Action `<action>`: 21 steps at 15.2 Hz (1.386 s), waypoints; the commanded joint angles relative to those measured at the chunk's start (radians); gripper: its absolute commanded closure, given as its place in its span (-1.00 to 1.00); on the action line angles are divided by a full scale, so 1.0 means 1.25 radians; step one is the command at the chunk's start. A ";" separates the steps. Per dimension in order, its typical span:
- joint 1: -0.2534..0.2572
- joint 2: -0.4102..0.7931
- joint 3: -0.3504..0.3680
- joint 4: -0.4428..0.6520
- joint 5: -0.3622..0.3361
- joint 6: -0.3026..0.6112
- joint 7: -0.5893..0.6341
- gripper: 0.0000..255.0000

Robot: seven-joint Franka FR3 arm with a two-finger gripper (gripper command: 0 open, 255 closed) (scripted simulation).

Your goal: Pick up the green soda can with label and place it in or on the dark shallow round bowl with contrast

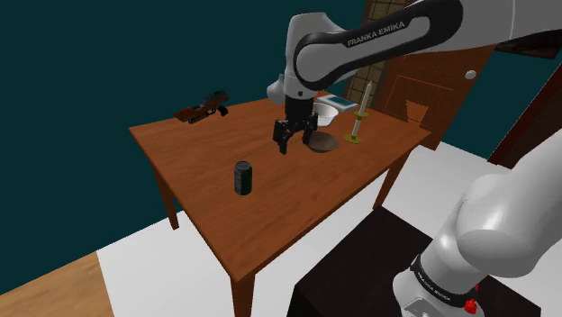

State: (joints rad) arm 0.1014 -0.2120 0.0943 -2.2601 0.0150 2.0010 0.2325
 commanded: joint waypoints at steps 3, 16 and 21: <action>0.013 0.116 0.020 0.064 -0.006 0.063 0.021 -1.00; 0.053 0.413 0.044 0.270 -0.054 0.175 0.071 -1.00; 0.055 0.440 0.042 0.254 -0.059 0.217 0.075 -1.00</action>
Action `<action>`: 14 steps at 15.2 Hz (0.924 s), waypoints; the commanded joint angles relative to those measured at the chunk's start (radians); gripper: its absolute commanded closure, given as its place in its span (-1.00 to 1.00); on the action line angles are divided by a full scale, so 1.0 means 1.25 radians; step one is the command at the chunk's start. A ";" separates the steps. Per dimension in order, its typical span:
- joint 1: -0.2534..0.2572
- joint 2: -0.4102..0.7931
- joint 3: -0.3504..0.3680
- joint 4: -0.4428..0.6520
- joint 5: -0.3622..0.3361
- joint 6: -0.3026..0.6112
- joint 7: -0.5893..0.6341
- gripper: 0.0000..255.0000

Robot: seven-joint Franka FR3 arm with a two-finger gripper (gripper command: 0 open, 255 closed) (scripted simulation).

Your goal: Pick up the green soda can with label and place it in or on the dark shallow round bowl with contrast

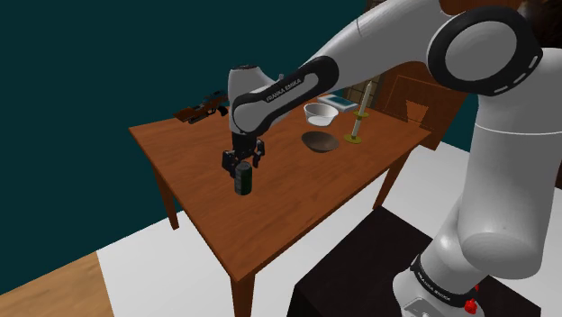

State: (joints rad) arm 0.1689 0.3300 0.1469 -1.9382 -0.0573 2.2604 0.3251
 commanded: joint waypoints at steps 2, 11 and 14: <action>0.001 0.006 -0.001 -0.003 -0.001 0.009 0.001 -1.00; 0.000 0.006 -0.001 -0.003 -0.001 0.009 0.001 1.00; 0.001 0.006 -0.001 -0.003 -0.001 0.009 0.001 1.00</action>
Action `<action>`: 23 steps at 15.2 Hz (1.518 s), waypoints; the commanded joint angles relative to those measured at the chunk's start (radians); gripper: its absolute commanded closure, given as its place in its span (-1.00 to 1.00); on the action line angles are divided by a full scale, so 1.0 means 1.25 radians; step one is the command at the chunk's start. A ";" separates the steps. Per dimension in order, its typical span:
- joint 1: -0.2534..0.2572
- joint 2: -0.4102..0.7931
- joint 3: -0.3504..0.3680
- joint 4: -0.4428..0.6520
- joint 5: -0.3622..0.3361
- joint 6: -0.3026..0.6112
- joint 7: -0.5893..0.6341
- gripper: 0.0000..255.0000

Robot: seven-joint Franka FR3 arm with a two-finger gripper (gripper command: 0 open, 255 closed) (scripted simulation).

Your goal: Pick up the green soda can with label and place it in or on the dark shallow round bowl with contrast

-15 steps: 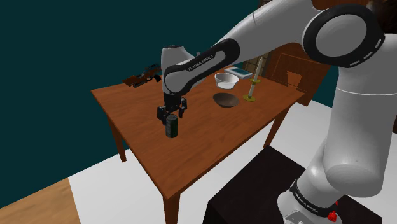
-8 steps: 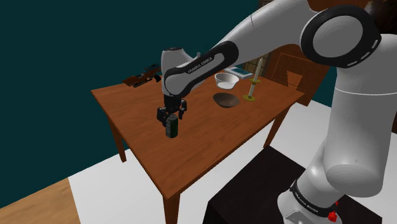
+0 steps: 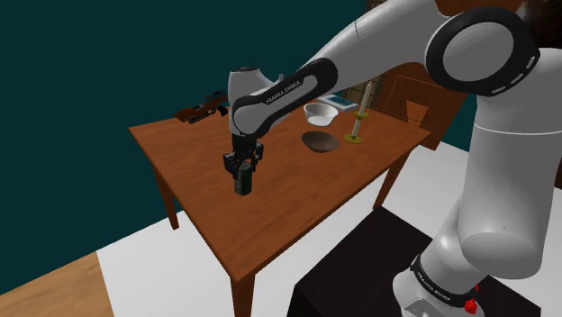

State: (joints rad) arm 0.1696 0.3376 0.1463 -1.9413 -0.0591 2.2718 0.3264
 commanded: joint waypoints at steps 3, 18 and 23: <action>0.000 0.000 0.000 0.000 0.000 0.000 0.000 1.00; -0.004 -0.078 0.006 0.062 0.017 -0.139 -0.010 1.00; -0.005 -0.097 0.007 0.091 0.020 -0.187 -0.013 1.00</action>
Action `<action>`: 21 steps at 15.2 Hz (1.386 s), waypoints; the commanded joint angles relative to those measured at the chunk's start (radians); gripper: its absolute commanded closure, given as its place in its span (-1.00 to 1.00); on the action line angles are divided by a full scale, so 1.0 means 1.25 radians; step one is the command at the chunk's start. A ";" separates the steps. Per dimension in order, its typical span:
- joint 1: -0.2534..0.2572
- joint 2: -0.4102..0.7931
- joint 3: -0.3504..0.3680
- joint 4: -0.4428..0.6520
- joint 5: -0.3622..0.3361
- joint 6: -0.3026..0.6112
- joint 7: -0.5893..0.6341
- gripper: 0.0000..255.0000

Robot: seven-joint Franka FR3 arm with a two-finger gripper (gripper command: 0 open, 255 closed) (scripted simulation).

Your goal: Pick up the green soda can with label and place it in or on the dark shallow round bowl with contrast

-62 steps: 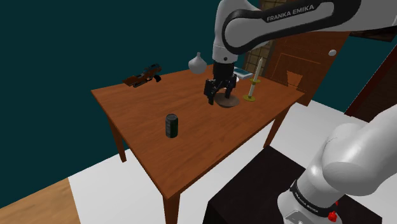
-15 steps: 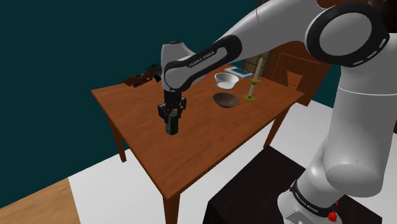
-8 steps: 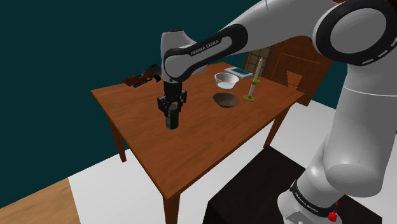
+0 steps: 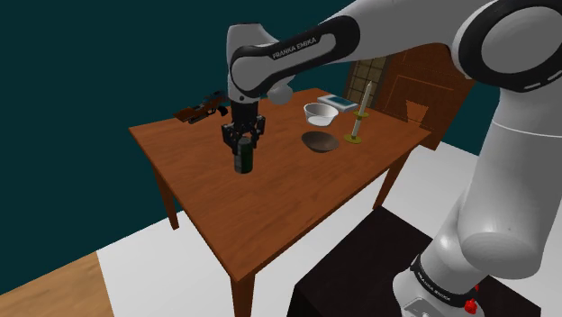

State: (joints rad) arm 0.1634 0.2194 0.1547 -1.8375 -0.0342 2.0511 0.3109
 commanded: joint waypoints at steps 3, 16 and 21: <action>0.000 -0.011 0.001 0.027 0.002 -0.038 -0.002 1.00; -0.139 -0.062 -0.094 -0.016 0.025 -0.044 -0.242 1.00; -0.191 -0.049 -0.132 0.010 0.030 -0.058 -0.333 1.00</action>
State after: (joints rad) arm -0.0607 0.1552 0.0001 -1.8315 0.0021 1.9818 -0.0793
